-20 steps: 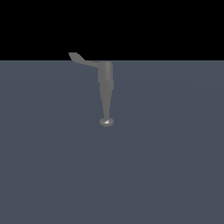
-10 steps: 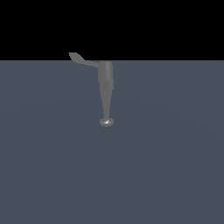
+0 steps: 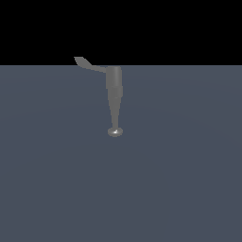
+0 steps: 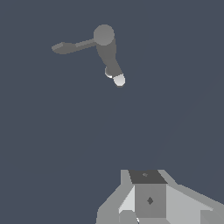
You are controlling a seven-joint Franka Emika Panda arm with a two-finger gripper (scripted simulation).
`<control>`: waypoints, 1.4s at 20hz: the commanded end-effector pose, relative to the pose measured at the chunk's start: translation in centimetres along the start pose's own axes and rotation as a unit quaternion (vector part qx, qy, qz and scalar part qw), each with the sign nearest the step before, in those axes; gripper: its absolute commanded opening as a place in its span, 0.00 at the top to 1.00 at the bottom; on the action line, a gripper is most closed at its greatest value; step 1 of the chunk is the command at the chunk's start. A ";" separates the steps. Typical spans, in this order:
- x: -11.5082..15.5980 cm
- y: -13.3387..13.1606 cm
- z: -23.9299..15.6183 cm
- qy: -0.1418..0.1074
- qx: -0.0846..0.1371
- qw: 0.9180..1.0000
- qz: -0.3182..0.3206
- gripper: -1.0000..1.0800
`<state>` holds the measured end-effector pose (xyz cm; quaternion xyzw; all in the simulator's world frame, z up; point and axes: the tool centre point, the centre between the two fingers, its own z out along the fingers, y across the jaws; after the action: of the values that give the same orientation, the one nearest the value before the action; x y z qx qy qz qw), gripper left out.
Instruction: Turn on the faucet by rotating a designated handle.
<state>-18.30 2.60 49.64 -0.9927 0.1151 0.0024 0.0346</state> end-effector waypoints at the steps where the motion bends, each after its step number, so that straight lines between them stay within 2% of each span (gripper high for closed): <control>1: 1.4 -0.6 0.4 -0.002 0.004 1.000 0.029 1.00; 8: 5.4 -2.5 1.8 -0.008 0.011 0.994 0.111 1.00; 14: 8.7 -4.2 3.5 -0.013 0.012 0.983 0.182 1.00; 21: 12.4 -6.3 5.9 -0.015 0.009 0.964 0.265 1.00; 28: 15.8 -8.5 8.9 -0.014 0.003 0.938 0.346 1.00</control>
<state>-1.75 7.49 41.78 -0.8999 0.4337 0.0275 0.0375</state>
